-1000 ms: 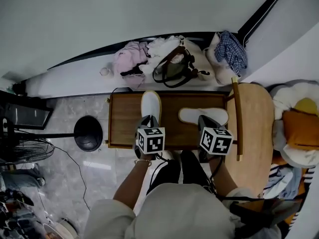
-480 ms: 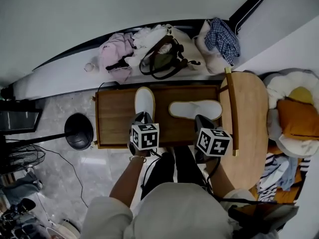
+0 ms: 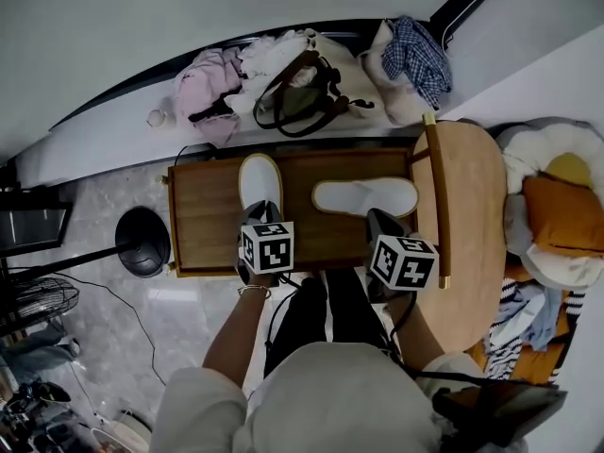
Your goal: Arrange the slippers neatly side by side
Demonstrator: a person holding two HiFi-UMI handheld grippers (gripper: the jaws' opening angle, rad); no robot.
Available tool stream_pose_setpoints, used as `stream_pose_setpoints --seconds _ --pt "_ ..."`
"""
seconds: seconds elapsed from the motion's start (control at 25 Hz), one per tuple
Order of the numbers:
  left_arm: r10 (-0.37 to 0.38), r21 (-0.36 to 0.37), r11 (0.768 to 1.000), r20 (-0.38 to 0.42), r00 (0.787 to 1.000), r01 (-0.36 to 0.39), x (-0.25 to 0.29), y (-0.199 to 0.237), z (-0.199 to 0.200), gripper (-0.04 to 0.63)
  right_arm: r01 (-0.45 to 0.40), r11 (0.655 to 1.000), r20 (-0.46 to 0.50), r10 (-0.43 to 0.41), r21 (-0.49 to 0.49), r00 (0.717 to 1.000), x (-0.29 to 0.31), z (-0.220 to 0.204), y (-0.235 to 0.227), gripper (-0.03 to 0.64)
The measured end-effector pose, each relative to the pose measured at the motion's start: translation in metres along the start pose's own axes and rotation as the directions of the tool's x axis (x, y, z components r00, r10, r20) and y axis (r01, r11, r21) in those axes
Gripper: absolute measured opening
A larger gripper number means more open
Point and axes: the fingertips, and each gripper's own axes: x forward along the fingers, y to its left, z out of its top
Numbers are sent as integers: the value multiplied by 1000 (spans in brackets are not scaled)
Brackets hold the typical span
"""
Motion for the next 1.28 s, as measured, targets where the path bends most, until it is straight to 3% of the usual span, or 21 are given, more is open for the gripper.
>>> stream_pose_setpoints --seconds 0.36,0.92,1.28 --pt "-25 50 998 -17 1000 26 1 -10 -4 35 1 1000 -12 -1 4 1000 3 -3 -5 34" --pt "-27 -17 1000 -14 1000 26 1 -7 -6 40 -4 1000 -15 4 -4 1000 4 -1 -4 34" --pt "-41 -63 997 10 999 42 -4 -6 -1 132 -10 1000 -8 10 -13 1000 2 2 -3 34"
